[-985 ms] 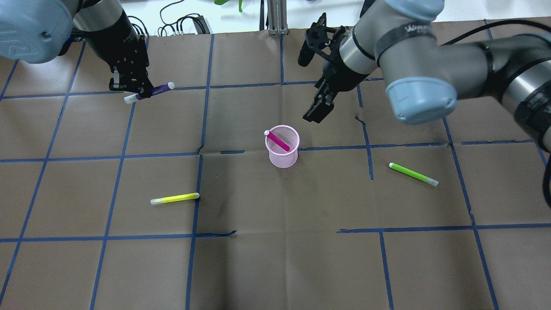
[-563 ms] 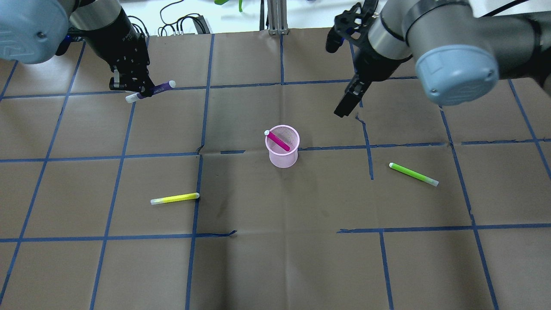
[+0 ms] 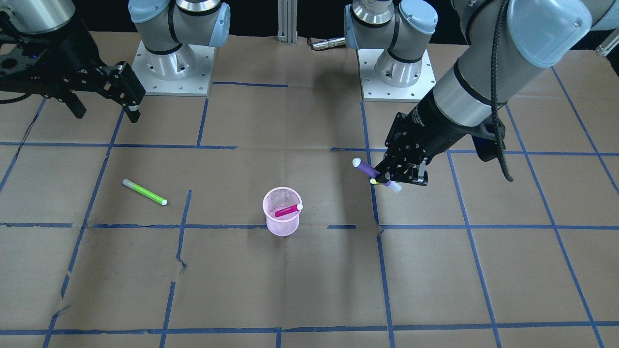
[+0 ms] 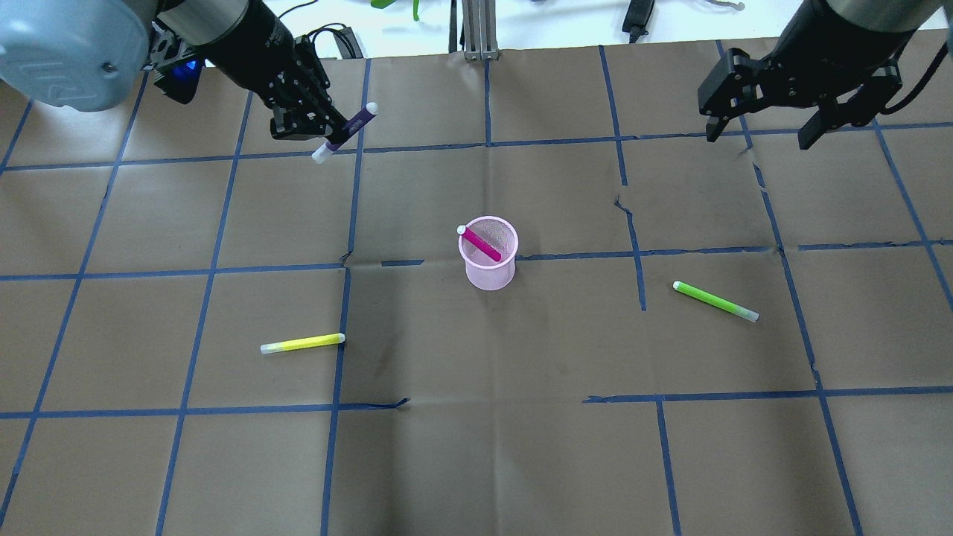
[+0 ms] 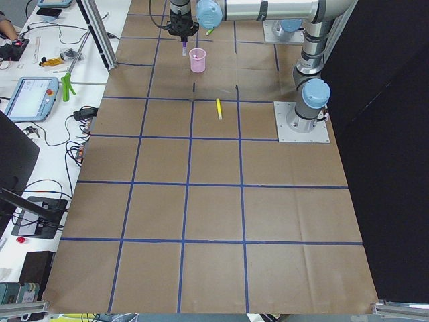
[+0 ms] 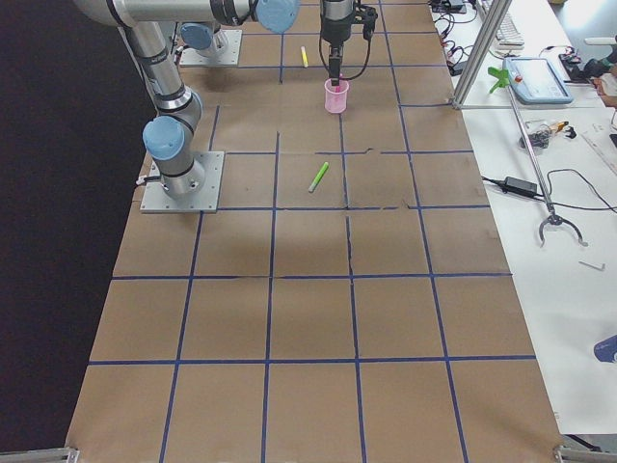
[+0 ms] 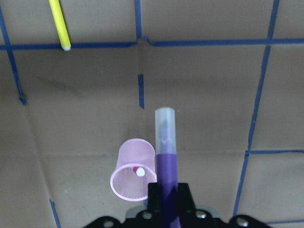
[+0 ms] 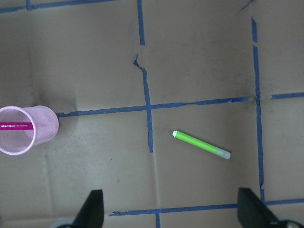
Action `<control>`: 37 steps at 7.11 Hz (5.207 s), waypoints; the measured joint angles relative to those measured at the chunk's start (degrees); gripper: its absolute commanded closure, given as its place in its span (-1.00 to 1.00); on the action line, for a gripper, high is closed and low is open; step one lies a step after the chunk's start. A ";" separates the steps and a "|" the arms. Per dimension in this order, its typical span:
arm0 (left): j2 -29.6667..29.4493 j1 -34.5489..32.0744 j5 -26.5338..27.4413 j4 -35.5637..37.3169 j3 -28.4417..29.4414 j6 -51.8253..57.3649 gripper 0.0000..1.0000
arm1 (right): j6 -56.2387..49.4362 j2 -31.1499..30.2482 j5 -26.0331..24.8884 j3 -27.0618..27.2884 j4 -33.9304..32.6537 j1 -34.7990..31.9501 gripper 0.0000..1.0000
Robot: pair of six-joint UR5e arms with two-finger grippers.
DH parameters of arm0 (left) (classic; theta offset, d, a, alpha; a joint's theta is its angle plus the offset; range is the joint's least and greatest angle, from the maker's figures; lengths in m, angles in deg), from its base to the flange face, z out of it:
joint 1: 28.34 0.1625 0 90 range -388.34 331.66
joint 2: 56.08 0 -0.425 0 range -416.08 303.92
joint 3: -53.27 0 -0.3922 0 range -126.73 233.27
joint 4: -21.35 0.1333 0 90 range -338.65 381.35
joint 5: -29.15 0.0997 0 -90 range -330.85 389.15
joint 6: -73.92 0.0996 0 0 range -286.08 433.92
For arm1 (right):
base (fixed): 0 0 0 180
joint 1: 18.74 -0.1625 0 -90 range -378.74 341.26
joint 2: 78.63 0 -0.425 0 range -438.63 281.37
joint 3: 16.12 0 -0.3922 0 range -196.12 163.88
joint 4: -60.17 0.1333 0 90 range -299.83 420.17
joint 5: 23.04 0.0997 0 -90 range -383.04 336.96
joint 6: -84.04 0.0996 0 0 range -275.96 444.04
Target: Insert purple and pink pens into pink cup
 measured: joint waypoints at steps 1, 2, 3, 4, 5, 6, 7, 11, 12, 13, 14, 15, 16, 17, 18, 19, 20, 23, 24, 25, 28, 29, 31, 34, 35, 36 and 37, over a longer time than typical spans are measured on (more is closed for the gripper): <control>-0.86 -1.76 -3.77 4.23 -0.81 -5.70 0.99 | 0.87 1.14 0.11 -1.51 1.70 -0.57 -1.00; -2.27 -4.00 -5.32 10.26 -2.17 -11.96 0.99 | 0.15 2.22 0.16 -1.96 2.18 -1.68 -1.00; -3.75 -6.54 -5.80 17.18 -3.95 -18.17 0.99 | -1.01 3.04 0.17 -2.02 2.20 -2.79 -1.00; -4.74 -8.92 -5.77 24.43 -6.33 -24.23 0.99 | -1.64 3.52 0.09 -2.16 2.26 -3.42 -1.00; -5.01 -10.44 -5.59 30.76 -9.46 -29.08 0.99 | -2.06 3.79 -0.01 -2.35 2.41 -3.55 -1.00; -4.82 -11.17 -5.51 35.68 -13.02 -32.14 0.99 | -2.27 3.92 -0.07 -2.36 2.55 -3.46 -1.00; -4.40 -11.57 -5.47 40.25 -16.95 -34.62 0.99 | -2.14 3.84 -0.21 -2.36 2.80 -3.40 -1.00; -5.24 -16.44 -1.49 55.33 -26.63 -41.26 0.99 | -0.44 3.59 -2.19 -2.33 2.98 -3.65 -1.00; -5.61 -17.17 -0.77 55.96 -27.42 -41.46 0.99 | -0.03 3.60 -2.18 -2.16 3.04 -3.73 -1.00; -5.96 -17.46 -0.47 56.15 -28.25 -41.35 0.99 | 0.11 3.62 -2.05 -2.09 3.06 -3.76 -1.00; -6.14 -17.55 -0.21 56.19 -29.37 -41.04 0.99 | 0.04 3.66 -1.94 -2.22 3.03 -3.78 -1.00; -6.10 -17.55 0.27 56.26 -30.70 -40.50 0.98 | -0.15 3.66 -1.88 -2.47 2.96 -3.79 -1.00; -6.04 -17.40 0.79 56.33 -31.69 -39.67 0.73 | -0.40 3.54 -1.71 -2.59 2.91 -3.79 -1.00; -6.04 -17.09 1.14 56.35 -32.10 -38.73 -0.81 | -0.66 3.34 -1.55 -2.63 2.89 -3.79 -1.00; -6.02 -16.77 1.40 56.26 -32.21 -37.91 -0.96 | -0.78 3.21 -1.48 -2.65 2.97 -3.79 -1.00; -6.04 -16.41 1.95 56.26 -32.19 -37.08 -0.96 | -0.82 3.18 -1.49 -2.65 3.06 -3.79 -1.00; -6.00 -15.88 2.63 56.41 -31.94 -35.85 -0.96 | -0.84 3.18 -1.53 -2.64 3.15 -3.79 -1.00; -3.61 -14.44 7.93 55.46 -31.35 -29.20 -0.92 | -0.84 3.18 -1.56 -2.63 3.98 -3.79 -1.00; -2.31 -14.13 11.54 53.85 -31.36 -24.11 -0.91 | -0.84 3.17 -1.56 -2.61 4.09 -3.79 -1.00; -0.34 -13.09 15.06 50.53 -31.29 -16.28 -0.91 | -0.84 3.10 -1.56 -2.50 4.21 -3.79 -1.00; 11.44 -3.09 18.01 33.40 -30.88 19.36 -0.92 | -0.84 3.01 -1.62 -2.25 4.35 -3.80 -1.00; 14.56 0.12 18.07 29.10 -30.40 31.32 -0.92 | -0.84 3.01 -1.66 -2.25 4.35 -3.79 -1.00; 16.33 3.05 18.36 22.50 -26.43 51.77 -0.91 | -0.84 3.10 -1.67 -2.54 4.34 -3.82 -1.00; 13.63 3.44 22.75 6.92 -16.68 75.30 -0.95 | -0.30 3.24 -1.54 -2.68 4.14 -4.56 -1.00; 12.52 3.08 23.16 4.97 -14.96 80.41 -0.96 | -0.15 3.29 -1.67 -2.72 4.11 -4.81 -1.00; 11.63 2.35 23.08 3.91 -13.86 84.12 -0.96 | -0.09 3.36 -1.98 -2.73 4.08 -4.87 -1.00; 11.13 1.24 22.87 2.83 -12.97 86.01 -0.96 | -0.06 3.49 -2.23 -2.74 4.04 -4.85 -1.00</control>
